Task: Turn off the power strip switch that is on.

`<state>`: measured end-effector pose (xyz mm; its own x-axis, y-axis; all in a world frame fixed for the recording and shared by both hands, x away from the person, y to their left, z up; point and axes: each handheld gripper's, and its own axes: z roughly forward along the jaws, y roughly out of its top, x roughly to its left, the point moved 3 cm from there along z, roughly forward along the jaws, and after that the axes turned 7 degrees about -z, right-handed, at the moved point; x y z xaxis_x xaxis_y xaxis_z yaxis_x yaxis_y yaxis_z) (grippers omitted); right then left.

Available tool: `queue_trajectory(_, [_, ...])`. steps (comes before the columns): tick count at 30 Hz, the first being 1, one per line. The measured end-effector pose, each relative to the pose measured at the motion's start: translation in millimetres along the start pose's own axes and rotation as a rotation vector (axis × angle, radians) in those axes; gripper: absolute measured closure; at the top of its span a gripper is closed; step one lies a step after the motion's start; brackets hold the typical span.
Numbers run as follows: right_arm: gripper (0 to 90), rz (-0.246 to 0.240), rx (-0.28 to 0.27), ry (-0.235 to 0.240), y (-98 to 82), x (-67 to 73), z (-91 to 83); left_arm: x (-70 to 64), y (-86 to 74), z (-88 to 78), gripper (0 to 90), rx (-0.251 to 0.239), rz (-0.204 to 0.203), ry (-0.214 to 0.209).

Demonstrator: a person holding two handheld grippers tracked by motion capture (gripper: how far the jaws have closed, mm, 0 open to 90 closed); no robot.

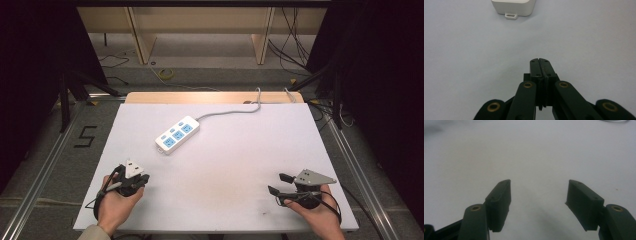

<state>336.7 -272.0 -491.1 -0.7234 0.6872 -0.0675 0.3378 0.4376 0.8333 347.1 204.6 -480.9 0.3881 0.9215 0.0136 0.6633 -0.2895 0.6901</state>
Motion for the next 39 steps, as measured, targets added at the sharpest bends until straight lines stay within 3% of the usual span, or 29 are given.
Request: queue_trajectory(39, [36.8,-0.008,0.002,0.007,0.4,1.6,2.3,4.6,26.6,7.4,89.6,0.027,-0.028,0.025])
